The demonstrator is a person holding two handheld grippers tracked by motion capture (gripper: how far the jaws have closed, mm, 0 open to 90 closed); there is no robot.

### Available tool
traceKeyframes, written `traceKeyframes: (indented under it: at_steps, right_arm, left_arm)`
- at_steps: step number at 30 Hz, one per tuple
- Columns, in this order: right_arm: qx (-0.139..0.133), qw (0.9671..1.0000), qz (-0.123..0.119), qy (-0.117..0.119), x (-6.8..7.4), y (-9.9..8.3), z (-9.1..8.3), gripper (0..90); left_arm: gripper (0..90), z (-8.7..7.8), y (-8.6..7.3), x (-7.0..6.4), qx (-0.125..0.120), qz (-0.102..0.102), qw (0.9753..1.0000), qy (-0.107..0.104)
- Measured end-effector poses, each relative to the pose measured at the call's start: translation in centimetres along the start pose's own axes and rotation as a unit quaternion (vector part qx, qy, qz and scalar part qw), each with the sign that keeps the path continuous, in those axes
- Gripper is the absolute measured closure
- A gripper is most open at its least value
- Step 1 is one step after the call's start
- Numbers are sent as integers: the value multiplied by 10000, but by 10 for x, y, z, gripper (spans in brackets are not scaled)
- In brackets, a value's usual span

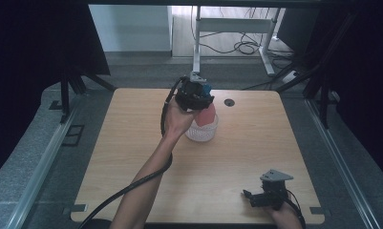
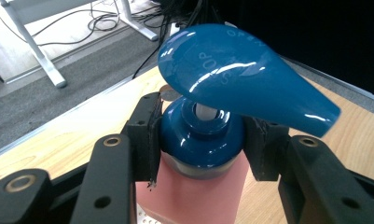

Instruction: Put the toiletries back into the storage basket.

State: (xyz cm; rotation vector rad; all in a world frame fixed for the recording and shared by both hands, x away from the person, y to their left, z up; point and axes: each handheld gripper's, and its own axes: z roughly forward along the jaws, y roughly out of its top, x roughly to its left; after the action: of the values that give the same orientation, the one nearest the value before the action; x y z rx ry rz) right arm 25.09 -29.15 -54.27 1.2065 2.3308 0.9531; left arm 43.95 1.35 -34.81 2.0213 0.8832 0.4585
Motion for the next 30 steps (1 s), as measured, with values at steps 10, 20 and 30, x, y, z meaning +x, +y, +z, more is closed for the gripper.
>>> traceKeyframes:
  at_steps: [10,20,30]
  right_arm:
    - [-1,10000,-6,1,0,0,0,0]
    - [-4,10000,-7,8,0,0,0,0]
    - [-6,10000,-11,10,0,0,0,0]
  left_arm:
    - [524,13,-8,1,19,-43,9999,99]
    - [524,22,-15,1,80,-37,9998,150]
    - [524,30,-24,2,138,-49,9997,184]
